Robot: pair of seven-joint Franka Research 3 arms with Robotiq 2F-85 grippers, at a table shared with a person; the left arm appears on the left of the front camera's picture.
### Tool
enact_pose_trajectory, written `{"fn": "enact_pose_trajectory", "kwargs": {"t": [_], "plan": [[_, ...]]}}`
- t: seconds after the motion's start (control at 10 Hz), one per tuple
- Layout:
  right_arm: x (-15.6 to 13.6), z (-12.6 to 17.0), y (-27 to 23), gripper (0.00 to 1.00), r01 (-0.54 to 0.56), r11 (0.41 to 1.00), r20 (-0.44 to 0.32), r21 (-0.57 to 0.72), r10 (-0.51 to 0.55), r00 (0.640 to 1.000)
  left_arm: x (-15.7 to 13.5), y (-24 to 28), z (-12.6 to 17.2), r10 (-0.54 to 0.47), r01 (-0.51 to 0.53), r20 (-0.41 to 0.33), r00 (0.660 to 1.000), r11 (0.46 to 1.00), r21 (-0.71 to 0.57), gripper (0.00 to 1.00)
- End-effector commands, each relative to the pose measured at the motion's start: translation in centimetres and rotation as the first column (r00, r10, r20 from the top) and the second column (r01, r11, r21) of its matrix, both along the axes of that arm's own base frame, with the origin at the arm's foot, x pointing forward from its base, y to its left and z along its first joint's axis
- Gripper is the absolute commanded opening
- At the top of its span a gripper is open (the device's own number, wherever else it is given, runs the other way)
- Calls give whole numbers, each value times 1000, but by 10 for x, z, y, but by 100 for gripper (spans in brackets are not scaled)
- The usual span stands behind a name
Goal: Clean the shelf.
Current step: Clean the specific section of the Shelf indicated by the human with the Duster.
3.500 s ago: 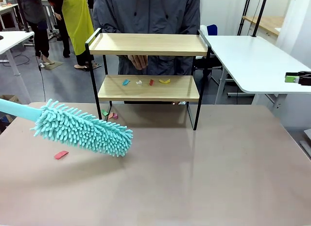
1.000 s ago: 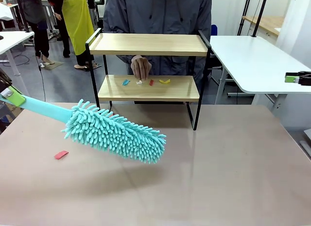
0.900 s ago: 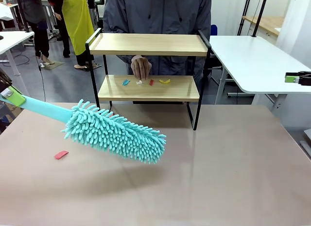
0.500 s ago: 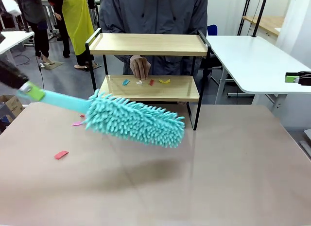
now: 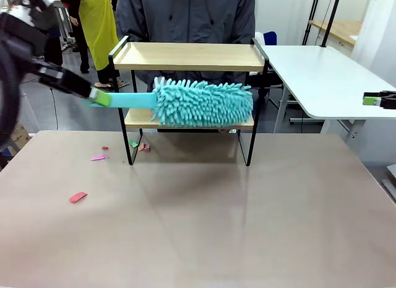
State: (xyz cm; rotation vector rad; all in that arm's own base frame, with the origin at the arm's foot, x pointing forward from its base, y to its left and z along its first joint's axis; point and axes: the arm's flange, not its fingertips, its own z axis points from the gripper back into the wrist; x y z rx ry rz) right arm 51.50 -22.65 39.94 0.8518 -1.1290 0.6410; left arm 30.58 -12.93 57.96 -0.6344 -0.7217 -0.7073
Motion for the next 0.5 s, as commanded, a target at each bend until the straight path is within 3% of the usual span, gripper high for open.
{"fn": "enact_pose_trajectory", "kwargs": {"t": [0.0, 0.4], "plan": [[0, 3, 3, 100, 3, 1000, 4, -4, -3, 1000, 26, -42, -12, 121, -120, 63, 991, 993, -23, 14], [0, 3, 3, 100, 3, 1000, 4, -4, -3, 1000, 68, -86, -22, 152, -151, 39, 988, 988, -45, 14]]}}
